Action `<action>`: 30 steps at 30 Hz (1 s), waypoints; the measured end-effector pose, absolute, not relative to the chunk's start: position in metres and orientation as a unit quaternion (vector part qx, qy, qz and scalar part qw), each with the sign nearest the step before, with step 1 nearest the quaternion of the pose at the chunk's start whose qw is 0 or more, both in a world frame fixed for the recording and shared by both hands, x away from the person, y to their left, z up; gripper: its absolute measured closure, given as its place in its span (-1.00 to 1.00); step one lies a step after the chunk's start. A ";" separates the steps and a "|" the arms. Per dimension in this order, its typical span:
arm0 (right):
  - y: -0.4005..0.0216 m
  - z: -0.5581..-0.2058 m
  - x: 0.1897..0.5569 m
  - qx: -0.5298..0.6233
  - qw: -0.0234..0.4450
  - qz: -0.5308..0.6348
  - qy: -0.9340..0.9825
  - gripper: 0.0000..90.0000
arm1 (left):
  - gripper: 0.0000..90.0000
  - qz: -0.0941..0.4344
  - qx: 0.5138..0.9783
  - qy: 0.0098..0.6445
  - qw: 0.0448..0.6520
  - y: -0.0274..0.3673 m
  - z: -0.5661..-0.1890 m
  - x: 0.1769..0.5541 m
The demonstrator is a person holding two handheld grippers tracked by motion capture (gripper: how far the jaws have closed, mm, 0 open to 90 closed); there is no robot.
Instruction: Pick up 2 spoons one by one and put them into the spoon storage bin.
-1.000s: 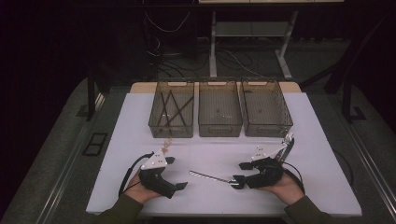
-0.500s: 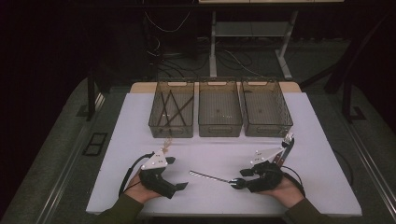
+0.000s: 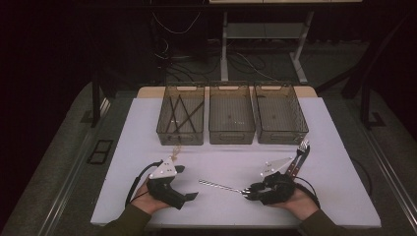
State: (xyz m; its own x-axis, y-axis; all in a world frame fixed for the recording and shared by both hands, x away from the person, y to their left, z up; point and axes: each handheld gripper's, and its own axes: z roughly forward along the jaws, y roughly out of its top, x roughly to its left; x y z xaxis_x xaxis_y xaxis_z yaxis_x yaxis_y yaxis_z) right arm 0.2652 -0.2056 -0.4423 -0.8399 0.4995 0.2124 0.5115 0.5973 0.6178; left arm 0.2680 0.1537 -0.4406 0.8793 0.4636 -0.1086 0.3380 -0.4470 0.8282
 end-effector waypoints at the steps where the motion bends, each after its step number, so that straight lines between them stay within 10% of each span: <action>1: -0.205 -0.442 0.265 -0.282 0.009 -0.348 -0.894 0.36 | -1.00 0.067 0.848 0.236 0.470 0.154 -0.441 0.268; 30: -0.199 -0.436 0.257 -0.254 -0.016 -0.345 -0.903 0.84 | -1.00 0.068 0.848 0.237 0.470 0.154 -0.440 0.268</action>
State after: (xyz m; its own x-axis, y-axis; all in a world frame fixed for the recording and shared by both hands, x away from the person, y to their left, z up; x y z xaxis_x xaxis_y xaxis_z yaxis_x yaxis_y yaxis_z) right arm 0.2566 -0.1991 -0.4356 -0.8702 0.4706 0.1463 0.4482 0.6324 0.6318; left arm 0.2676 0.1538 -0.4403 0.8783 0.4660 -0.1068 0.3375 -0.4463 0.8288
